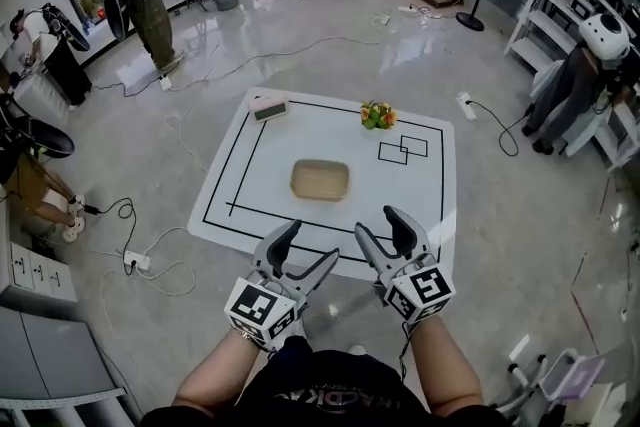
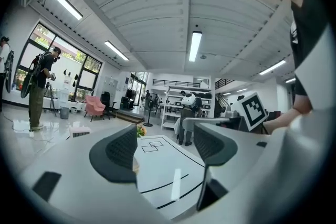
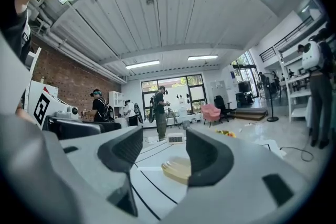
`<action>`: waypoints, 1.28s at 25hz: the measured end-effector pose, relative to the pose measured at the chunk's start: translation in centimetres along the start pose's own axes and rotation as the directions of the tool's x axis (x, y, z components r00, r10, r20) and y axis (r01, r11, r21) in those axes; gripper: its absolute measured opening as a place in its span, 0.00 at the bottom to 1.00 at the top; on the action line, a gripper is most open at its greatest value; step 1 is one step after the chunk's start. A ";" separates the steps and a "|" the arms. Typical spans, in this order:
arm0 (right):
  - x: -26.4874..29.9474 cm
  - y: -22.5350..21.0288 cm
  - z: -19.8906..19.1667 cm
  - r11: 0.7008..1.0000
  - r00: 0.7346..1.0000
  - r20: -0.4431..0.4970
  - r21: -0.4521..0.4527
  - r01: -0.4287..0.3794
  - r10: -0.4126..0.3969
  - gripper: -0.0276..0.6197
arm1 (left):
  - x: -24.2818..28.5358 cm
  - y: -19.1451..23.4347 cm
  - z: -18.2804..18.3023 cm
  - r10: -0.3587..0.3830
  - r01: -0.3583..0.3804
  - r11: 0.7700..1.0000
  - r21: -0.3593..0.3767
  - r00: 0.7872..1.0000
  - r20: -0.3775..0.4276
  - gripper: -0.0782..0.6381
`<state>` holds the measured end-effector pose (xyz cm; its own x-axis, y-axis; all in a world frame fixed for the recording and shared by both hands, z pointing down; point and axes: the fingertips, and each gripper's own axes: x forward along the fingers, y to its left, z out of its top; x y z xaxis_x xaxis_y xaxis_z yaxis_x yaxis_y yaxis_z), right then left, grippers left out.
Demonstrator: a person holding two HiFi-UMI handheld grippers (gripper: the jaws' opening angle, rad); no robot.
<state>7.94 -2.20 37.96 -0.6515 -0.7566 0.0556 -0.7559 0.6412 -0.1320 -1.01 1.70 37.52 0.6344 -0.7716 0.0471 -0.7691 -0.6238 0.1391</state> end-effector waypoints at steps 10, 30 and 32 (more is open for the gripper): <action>4.5 0.0 -0.8 0.994 0.994 -0.026 0.028 0.108 -0.108 0.41 | 0.1 5.1 0.5 -0.093 0.093 0.996 -0.016 0.996 -0.004 0.57; 8.1 0.1 -2.1 0.959 0.965 -0.043 0.111 0.262 -0.258 0.41 | -1.4 8.4 1.2 -0.237 0.237 0.971 -0.013 0.971 -0.005 0.57; 8.1 -0.4 -2.5 0.954 0.962 -0.050 0.125 0.272 -0.268 0.41 | -1.2 8.4 1.0 -0.243 0.243 0.970 -0.016 0.970 -0.012 0.57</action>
<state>2.82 -8.24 40.92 -0.4278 -0.8933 0.1380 -0.8904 0.3902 -0.2344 -8.31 -2.70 37.66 0.8032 -0.5953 0.0233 -0.5906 -0.7905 0.1622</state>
